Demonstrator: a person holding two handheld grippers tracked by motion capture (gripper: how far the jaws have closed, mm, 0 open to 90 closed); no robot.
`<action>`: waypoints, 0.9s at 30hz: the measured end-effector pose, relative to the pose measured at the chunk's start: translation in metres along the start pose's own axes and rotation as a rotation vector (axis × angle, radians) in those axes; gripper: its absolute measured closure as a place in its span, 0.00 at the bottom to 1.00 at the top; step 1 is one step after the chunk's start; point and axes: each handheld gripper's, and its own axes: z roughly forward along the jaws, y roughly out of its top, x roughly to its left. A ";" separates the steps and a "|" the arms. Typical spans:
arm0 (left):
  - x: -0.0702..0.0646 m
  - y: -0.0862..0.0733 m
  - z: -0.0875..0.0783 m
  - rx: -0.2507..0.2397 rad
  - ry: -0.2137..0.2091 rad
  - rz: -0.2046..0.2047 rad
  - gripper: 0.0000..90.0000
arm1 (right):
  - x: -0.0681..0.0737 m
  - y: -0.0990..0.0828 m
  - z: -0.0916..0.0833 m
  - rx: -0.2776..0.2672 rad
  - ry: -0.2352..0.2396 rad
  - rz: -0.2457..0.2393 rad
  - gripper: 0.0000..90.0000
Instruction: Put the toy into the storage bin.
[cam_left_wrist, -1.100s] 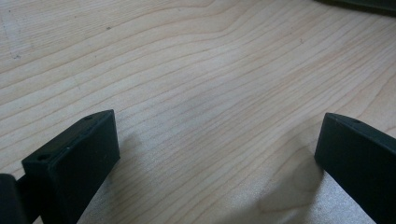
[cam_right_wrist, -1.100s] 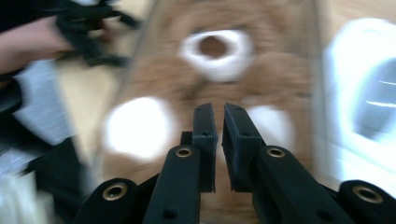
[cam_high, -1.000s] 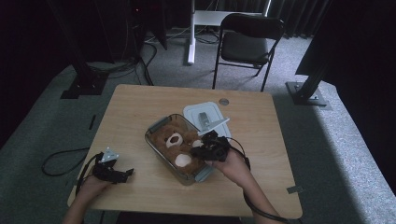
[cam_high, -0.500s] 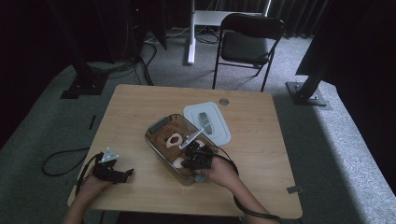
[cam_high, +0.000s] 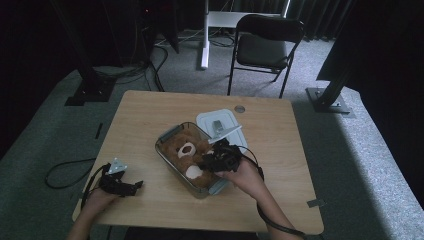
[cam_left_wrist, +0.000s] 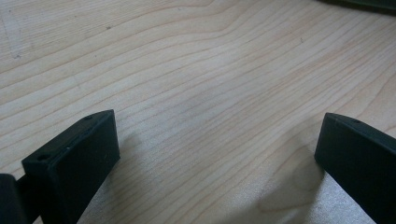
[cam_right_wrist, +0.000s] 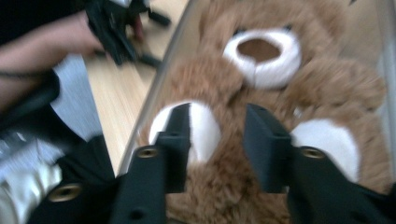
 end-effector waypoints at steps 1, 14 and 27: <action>0.000 0.000 0.000 0.000 0.000 0.000 0.00 | -0.001 0.000 -0.003 -0.022 0.000 0.004 0.55; 0.000 0.000 0.000 0.000 -0.001 -0.001 0.00 | -0.024 0.001 -0.025 -0.114 -0.114 0.098 0.31; 0.000 0.000 0.000 0.000 -0.001 -0.001 0.00 | -0.071 -0.013 -0.023 -0.137 -0.221 0.230 0.13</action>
